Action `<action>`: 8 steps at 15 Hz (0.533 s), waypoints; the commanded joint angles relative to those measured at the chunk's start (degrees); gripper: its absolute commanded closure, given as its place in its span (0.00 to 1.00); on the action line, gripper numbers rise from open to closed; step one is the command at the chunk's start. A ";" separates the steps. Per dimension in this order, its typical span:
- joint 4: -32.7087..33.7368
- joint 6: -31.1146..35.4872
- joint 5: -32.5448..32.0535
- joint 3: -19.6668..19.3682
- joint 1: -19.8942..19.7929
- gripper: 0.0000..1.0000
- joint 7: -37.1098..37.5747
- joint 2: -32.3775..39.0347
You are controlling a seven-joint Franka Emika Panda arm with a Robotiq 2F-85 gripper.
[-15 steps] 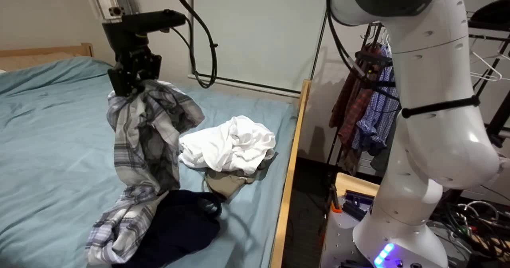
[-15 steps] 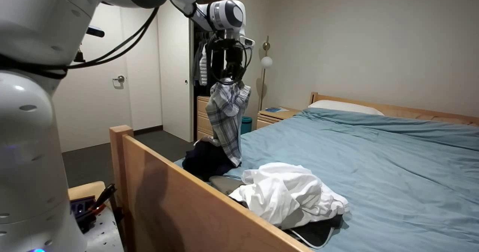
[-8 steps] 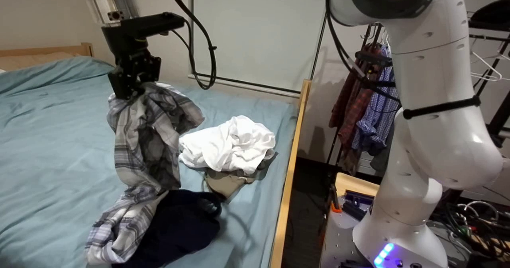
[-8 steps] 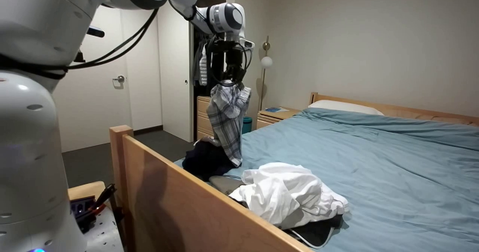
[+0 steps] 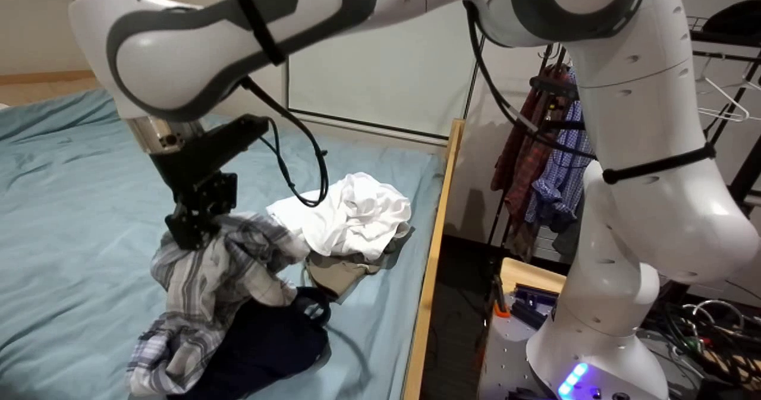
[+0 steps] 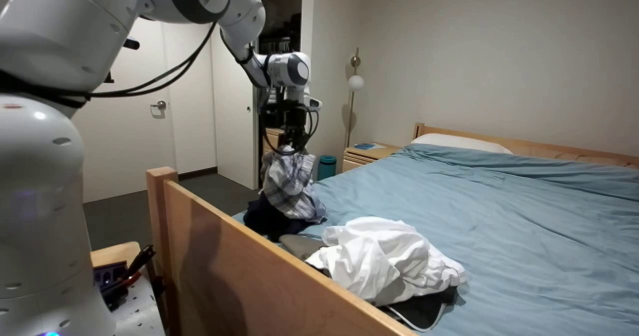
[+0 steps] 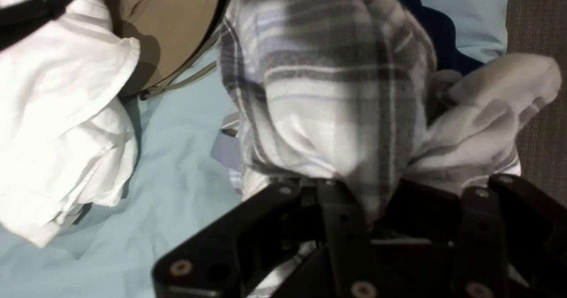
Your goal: Move the blue and checked clothes to the left
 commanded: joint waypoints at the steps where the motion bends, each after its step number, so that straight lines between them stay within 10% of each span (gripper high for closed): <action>1: -5.65 8.28 6.30 -0.36 -1.33 0.97 -3.96 1.93; 8: -6.85 10.01 20.66 0.97 -5.50 0.97 -17.64 9.78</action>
